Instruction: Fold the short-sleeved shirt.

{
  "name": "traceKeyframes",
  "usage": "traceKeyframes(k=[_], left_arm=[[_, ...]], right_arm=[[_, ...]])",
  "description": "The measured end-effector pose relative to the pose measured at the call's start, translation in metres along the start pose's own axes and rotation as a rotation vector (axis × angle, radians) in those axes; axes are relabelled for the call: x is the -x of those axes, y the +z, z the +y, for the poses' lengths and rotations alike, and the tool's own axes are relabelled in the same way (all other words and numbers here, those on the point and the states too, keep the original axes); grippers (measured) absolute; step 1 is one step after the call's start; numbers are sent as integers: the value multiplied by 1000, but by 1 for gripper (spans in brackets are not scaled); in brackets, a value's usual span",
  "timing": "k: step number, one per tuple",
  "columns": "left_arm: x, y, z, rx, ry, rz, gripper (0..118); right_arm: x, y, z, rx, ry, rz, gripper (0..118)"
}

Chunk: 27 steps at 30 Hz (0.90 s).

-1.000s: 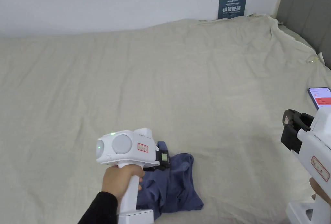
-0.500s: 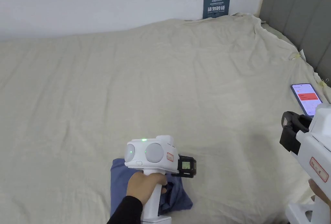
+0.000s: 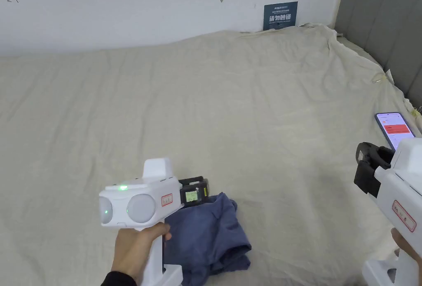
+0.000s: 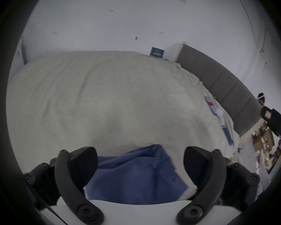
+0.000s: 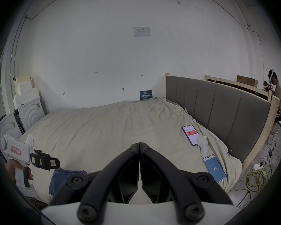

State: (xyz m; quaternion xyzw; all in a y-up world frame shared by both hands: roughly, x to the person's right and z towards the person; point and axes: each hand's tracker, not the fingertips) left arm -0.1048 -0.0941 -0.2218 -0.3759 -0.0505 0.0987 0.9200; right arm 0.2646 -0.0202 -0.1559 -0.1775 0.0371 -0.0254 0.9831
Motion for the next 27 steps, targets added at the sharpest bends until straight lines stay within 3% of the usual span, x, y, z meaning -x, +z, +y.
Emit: traceKeyframes(k=[2, 3, 5, 7, 27], left_arm=[[6, -1, -12, -58, -33, 14, 82], [7, -3, -18, -66, -49, 27, 55], [7, -9, -30, -51, -67, 38, 20], [6, -15, -41, -48, -78, 31, 3], [-104, -90, -113, 76, -309, -17, 0]], right_arm=[[1, 0, 1, -2, 2, 4, 0], [2, 1, 1, -2, 2, 6, 0], [2, 1, 0, -2, 4, 5, 0], [2, 2, 0, 0, 4, 4, 0], [-35, 6, -13, 42, -19, -72, 0]])
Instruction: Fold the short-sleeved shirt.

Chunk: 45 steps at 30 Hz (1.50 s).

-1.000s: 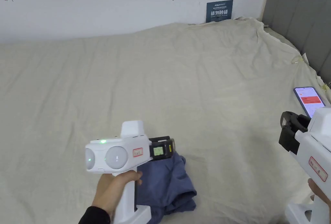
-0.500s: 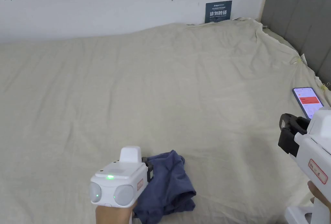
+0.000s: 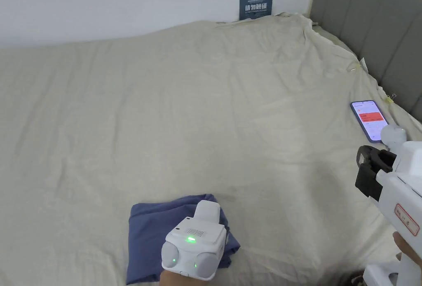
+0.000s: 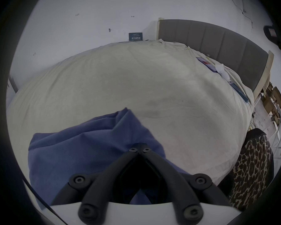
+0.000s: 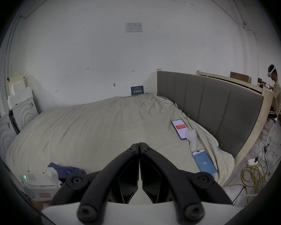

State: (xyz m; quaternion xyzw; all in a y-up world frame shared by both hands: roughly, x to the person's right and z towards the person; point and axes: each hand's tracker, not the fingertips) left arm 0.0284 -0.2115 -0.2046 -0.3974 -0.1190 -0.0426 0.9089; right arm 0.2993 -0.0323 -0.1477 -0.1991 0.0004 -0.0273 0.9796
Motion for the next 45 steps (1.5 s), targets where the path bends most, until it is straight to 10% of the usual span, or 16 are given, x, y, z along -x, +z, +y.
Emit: traceKeyframes(k=[19, 45], left_arm=[[29, 81, 51, -266, 60, -47, 0], [206, 257, 57, -687, 194, 410, 0]], right_arm=[[19, 3, 16, -54, 15, 25, 0], [141, 17, 46, -343, 116, 169, 0]])
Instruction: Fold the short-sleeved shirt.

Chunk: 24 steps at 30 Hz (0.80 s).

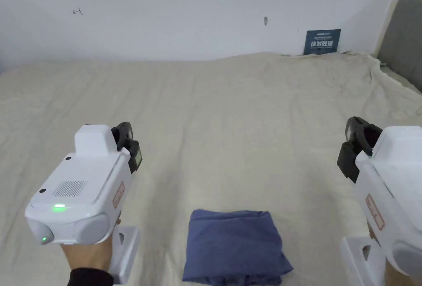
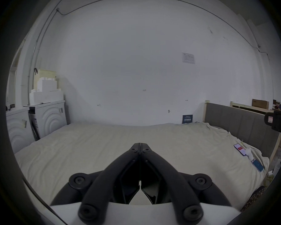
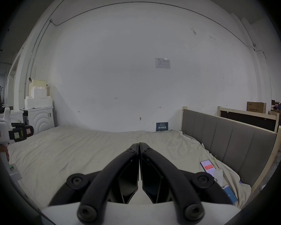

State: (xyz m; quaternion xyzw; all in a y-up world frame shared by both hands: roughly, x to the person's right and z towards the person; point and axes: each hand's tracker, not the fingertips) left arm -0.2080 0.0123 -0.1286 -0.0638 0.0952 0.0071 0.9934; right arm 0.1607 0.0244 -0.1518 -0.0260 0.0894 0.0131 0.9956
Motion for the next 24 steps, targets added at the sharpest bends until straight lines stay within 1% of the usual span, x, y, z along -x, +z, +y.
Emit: traceKeyframes(k=[5, 10, 13, 19, 20, 22, 24], left_arm=[[15, 9, -9, 17, 3, 46, 0], [21, 12, -17, 35, 27, 56, 0], [25, 13, -20, 53, 36, 56, 0], [30, 15, -29, 97, 74, 44, 0], [30, 15, -32, 106, 76, 39, 0], [31, 14, -38, 130, 76, 35, 0], [32, 12, -45, 153, 81, 33, 0]], right_arm=[[11, -1, -2, -10, 5, 15, 0], [18, -5, -9, 8, 6, 33, 0], [21, -11, -20, 43, -17, 58, 0], [42, -30, -78, 171, -22, 117, 0], [52, -33, -86, 201, -27, 131, 0], [60, -37, -108, 259, -45, 156, 0], [60, -48, -136, 308, -49, 181, 0]])
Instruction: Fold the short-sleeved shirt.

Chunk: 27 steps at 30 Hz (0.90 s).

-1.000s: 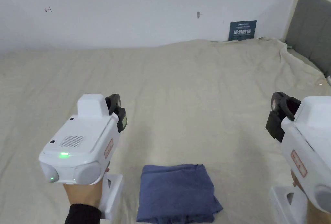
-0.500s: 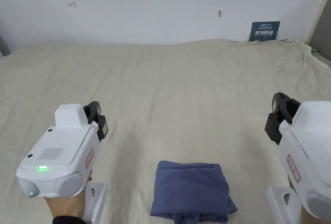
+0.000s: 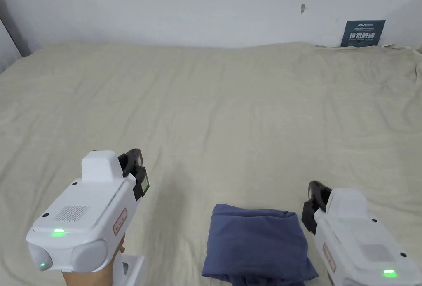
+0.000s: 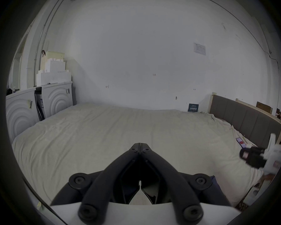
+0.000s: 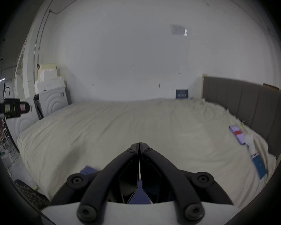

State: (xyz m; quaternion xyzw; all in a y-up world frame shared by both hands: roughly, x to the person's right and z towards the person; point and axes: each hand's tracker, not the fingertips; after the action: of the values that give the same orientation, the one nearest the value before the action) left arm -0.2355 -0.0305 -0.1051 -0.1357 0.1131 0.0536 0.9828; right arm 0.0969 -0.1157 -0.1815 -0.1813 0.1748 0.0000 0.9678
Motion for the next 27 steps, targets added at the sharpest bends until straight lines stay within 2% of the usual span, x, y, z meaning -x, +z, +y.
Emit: traceKeyframes(k=[9, 18, 21, 23, 25, 27], left_arm=[[1, -18, -32, 113, 29, -38, 0], [-8, -38, -63, 289, 95, -145, 1], [-16, -48, -75, 358, 102, -166, 14], [-21, -56, -82, 443, 127, -205, 16], [-25, -67, -91, 512, 165, -229, 42], [-31, -76, -101, 561, 186, -254, 73]], right_arm=[[15, -49, -66, 133, 44, 105, 0], [12, -73, -114, 277, 22, 32, 0], [11, -75, -130, 256, 3, 50, 0], [14, -76, -126, 266, 32, 45, 0], [15, -76, -127, 268, 42, 44, 0], [13, -77, -129, 265, 41, 49, 0]])
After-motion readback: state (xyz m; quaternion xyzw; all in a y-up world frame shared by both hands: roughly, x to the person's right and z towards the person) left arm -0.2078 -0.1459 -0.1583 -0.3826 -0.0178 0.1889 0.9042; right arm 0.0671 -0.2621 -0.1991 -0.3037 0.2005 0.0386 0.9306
